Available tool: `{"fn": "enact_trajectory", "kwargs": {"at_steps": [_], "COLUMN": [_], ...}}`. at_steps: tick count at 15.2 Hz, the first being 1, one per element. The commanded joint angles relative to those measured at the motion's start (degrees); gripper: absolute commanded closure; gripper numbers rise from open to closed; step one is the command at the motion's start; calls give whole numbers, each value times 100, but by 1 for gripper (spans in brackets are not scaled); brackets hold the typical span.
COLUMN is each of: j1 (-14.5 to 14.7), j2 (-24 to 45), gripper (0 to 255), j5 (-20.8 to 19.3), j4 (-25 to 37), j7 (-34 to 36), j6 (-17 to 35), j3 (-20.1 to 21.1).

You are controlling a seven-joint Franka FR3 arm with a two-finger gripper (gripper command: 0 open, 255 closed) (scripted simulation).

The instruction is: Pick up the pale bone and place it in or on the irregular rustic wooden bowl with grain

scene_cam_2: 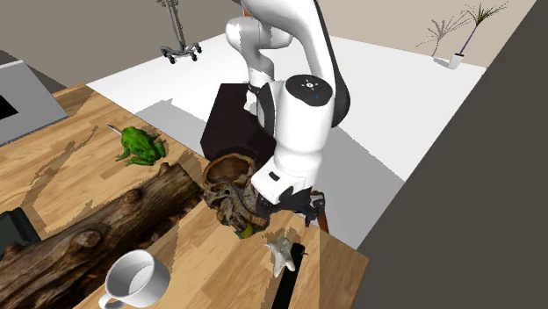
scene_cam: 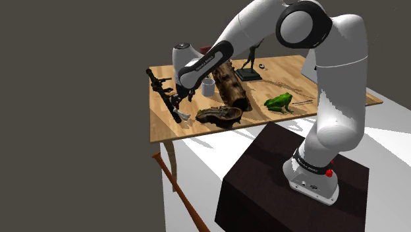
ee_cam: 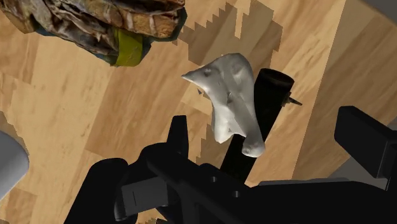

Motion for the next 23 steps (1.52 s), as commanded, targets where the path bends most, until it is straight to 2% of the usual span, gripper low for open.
{"fn": "enact_trajectory", "kwargs": {"at_steps": [1,9,16,17,23], "j1": [37,71,71,71,71], "j2": [343,807,807,807,807], "gripper": [0,0,0,255,255], "j5": [-47,-139,-139,-139,-139], "j4": [306,415,415,415,415], "j7": [13,71,71,71,71], "j6": [6,360,360,361,361], "j3": [-32,-110,-110,-110,-110]}}
